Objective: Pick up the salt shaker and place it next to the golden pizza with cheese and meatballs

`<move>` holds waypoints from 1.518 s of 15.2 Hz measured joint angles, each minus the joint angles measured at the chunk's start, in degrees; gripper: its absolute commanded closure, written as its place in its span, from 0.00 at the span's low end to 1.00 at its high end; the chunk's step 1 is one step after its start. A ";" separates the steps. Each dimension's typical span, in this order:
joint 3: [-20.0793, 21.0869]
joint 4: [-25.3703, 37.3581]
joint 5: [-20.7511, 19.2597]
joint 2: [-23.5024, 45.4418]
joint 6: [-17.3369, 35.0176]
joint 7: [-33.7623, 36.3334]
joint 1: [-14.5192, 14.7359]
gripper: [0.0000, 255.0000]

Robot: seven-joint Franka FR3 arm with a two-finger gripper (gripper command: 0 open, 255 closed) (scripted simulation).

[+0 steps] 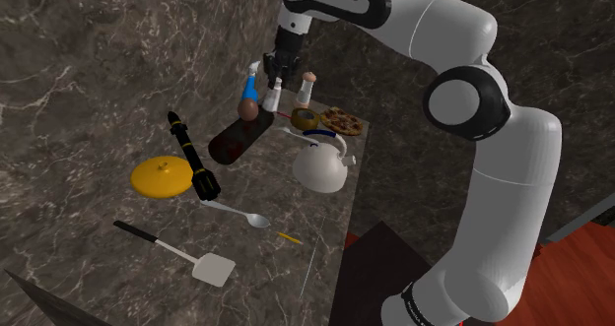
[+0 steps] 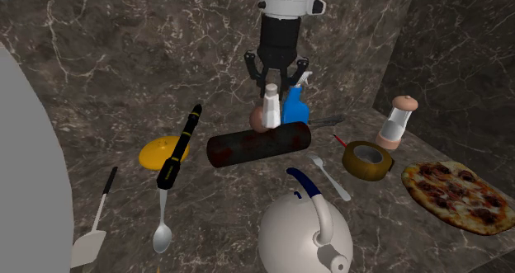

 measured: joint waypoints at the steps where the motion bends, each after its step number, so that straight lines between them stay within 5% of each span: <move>1: -0.12 -0.16 0.08 -0.23 -0.11 -0.48 -0.38 1.00; 12: -3.65 -10.91 1.66 -5.46 4.49 -12.94 -9.29 1.00; 23: -7.68 -10.99 3.08 -3.41 5.60 -26.16 -18.39 1.00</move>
